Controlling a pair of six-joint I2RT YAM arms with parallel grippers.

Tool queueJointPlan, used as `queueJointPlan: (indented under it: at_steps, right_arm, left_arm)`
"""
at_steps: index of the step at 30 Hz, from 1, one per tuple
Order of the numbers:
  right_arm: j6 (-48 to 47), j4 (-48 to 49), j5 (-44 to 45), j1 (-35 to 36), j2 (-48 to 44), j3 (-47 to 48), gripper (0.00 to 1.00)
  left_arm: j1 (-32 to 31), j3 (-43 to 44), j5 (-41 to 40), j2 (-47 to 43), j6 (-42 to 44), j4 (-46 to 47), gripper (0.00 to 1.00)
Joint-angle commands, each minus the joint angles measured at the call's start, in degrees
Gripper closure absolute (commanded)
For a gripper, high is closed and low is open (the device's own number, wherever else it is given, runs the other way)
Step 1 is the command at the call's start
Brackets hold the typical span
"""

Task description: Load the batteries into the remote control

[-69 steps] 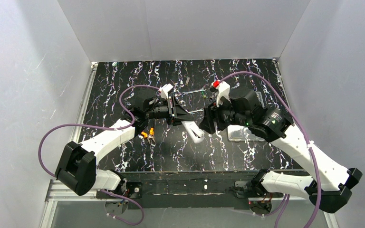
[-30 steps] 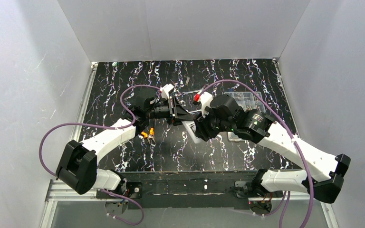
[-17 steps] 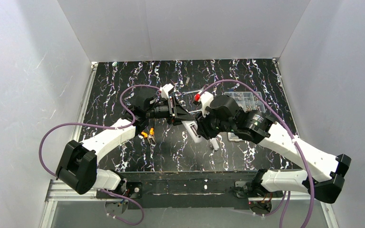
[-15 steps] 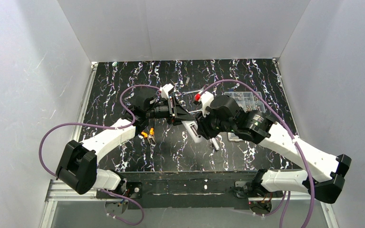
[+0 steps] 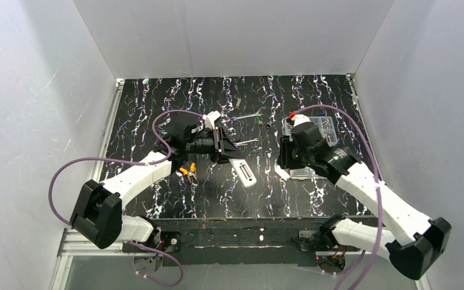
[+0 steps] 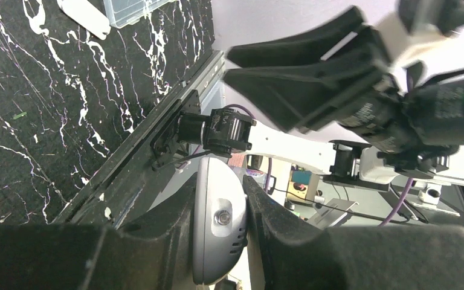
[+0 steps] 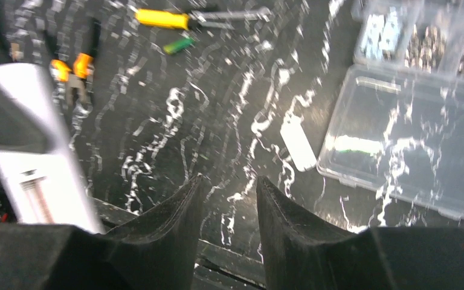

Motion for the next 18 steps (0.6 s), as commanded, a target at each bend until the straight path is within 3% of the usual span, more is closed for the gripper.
queueJointPlan:
  at_steps: [1, 18]
  right_arm:
    - [1.08, 2.23, -2.72, -0.61, 4.02, -3.33, 0.55]
    - [-1.98, 8.12, -0.48, -3.28, 24.51, -5.62, 0.57]
  left_arm:
    - [-0.31, 0.51, 2.32, -3.13, 1.42, -0.76, 1.00]
    - [-0.31, 0.54, 2.81, -5.48, 3.30, -6.08, 1.00]
